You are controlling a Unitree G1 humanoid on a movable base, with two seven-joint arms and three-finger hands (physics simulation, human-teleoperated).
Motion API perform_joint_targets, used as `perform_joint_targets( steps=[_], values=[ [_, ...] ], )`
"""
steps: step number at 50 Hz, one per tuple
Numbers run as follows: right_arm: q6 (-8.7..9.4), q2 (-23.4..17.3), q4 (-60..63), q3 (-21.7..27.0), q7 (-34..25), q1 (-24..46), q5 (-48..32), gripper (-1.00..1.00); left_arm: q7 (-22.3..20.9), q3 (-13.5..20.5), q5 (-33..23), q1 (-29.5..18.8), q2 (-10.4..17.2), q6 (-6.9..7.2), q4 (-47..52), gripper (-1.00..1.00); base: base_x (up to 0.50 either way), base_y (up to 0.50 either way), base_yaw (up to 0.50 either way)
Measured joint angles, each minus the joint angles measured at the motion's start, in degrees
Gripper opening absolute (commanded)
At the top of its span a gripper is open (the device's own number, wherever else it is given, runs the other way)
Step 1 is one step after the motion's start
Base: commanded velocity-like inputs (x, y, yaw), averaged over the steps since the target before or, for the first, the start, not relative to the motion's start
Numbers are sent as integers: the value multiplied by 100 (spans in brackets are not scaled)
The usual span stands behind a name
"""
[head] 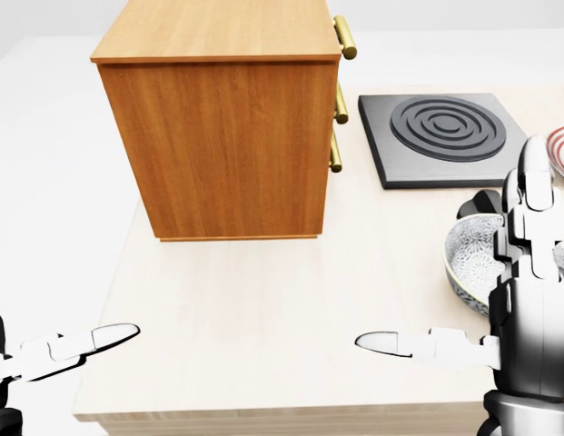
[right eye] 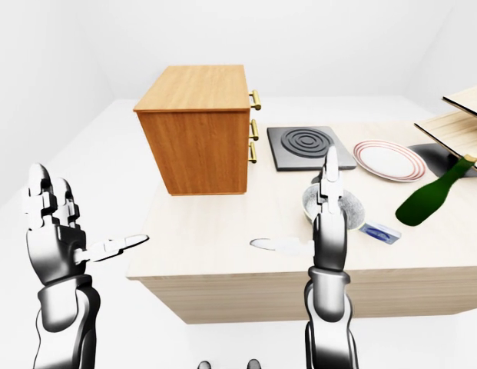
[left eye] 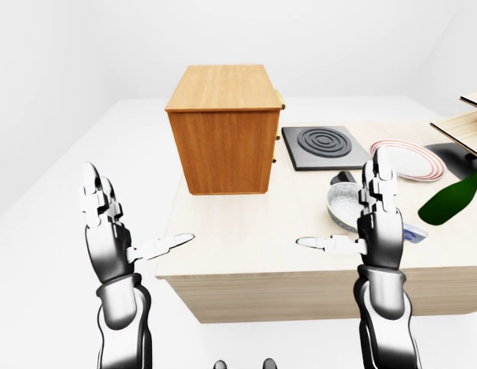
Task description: Put the bowl on the top of the cabinet.
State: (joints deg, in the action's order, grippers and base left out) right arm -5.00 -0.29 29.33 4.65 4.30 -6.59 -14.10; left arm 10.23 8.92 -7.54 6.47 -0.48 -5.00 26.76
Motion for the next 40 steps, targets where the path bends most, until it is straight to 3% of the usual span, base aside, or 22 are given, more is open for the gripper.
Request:
perform_joint_targets(
  steps=[17,27,40],
  values=[
    [0,1,-7,-29,-38,14,24,100,-38,-24,27,13,6,0,-23,100,0,43,0],
    [0,-3,27,-34,-66,50,57,100,-54,-26,36,9,6,0,-38,100,0,0,0],
    [0,-16,-29,-12,-53,92,103,100,38,10,0,-101,41,0,-487,100,23,-20,0]
  ],
)
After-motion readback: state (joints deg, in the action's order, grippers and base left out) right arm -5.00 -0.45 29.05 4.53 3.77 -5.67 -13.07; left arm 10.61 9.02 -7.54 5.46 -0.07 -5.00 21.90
